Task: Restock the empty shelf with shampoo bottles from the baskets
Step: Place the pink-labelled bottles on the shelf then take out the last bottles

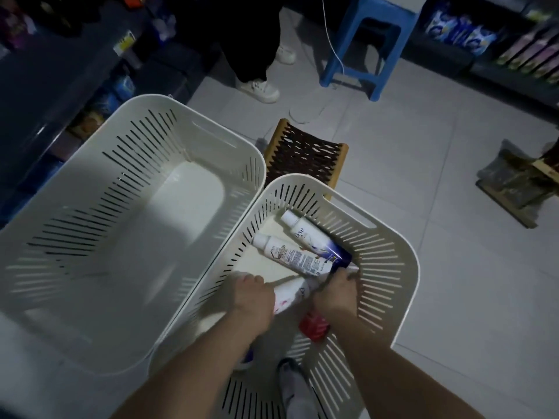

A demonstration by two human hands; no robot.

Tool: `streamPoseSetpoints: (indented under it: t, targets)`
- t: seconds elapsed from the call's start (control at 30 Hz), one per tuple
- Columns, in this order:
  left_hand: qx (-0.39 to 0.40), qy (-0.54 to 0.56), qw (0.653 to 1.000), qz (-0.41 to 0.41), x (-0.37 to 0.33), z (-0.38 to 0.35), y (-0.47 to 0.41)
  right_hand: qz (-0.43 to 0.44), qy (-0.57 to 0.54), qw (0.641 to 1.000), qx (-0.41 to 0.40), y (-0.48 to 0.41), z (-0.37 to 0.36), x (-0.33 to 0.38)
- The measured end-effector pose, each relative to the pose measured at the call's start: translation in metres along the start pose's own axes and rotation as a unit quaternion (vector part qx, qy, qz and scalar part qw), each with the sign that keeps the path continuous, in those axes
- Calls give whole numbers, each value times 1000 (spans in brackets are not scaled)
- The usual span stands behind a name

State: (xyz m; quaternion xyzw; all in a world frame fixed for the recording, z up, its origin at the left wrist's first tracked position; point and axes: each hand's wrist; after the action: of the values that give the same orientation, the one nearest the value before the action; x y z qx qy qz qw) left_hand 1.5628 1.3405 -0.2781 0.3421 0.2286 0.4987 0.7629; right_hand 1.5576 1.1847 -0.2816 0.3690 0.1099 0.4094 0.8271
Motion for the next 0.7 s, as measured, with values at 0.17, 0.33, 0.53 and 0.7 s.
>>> streamPoseSetpoints:
  t: [0.17, 0.33, 0.53, 0.7]
  targets:
    - [67, 102, 989, 78, -1, -19, 25, -55, -101, 989, -90, -2, -15, -2]
    - [141, 322, 929, 111, 11, -17, 27, -78, -218, 962, -144, -1, -23, 2]
    - [212, 659, 714, 100, 21, -22, 34, -119, -218, 964, -92, 5, -52, 2]
    - [204, 666, 705, 135, 27, -26, 38, -116, -251, 961, 19, 25, -70, 5]
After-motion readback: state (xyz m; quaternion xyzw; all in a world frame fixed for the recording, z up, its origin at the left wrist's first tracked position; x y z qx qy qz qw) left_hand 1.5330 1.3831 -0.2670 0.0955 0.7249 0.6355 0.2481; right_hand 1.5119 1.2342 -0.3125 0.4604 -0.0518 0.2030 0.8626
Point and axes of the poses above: each hand's wrist, its own y-axis away from the middle knuckle, its own z-axis out of the back of the hand, x = y × z, and after that the axes turned 3 degrees about x, right-handed
